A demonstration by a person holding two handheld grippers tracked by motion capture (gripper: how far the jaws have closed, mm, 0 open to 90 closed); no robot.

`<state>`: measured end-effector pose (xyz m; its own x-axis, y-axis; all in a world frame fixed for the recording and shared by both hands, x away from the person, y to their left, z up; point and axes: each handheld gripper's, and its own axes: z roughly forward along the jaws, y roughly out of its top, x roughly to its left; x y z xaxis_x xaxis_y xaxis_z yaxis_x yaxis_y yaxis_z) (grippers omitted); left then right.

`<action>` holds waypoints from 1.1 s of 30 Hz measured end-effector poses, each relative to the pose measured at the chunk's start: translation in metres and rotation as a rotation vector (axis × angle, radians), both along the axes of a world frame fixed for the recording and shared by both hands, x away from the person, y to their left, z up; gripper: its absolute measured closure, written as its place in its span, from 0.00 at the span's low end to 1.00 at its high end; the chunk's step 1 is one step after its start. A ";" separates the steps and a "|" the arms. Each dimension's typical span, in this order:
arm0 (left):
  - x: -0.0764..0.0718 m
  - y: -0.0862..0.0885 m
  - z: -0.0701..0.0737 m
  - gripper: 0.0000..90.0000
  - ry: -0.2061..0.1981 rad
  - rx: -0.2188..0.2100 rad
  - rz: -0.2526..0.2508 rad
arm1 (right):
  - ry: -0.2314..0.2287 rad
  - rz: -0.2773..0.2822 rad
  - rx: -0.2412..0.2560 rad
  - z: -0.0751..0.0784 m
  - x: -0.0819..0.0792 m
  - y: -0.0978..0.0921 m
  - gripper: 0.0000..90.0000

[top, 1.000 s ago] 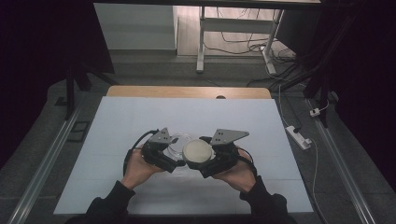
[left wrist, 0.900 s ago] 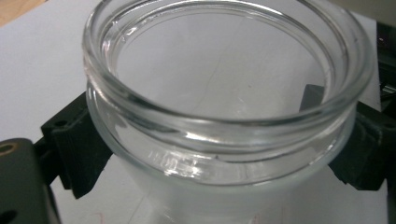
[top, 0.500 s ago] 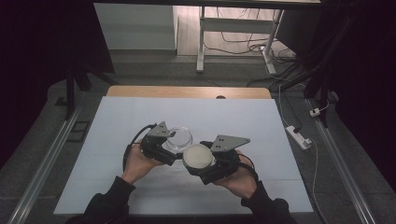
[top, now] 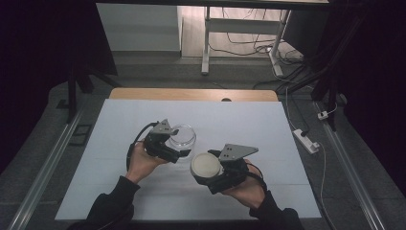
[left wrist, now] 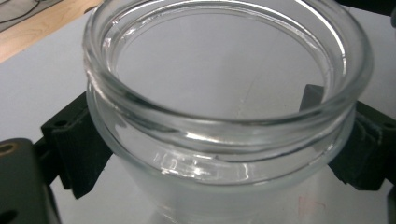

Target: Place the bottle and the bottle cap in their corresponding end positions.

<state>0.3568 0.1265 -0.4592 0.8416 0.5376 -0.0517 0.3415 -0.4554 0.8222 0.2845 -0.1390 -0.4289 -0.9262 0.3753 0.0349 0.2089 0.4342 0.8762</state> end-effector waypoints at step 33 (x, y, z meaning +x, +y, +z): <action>0.043 -0.016 -0.003 0.08 -0.030 -0.013 0.008 | 0.025 0.032 -0.068 -0.047 -0.005 0.012 0.08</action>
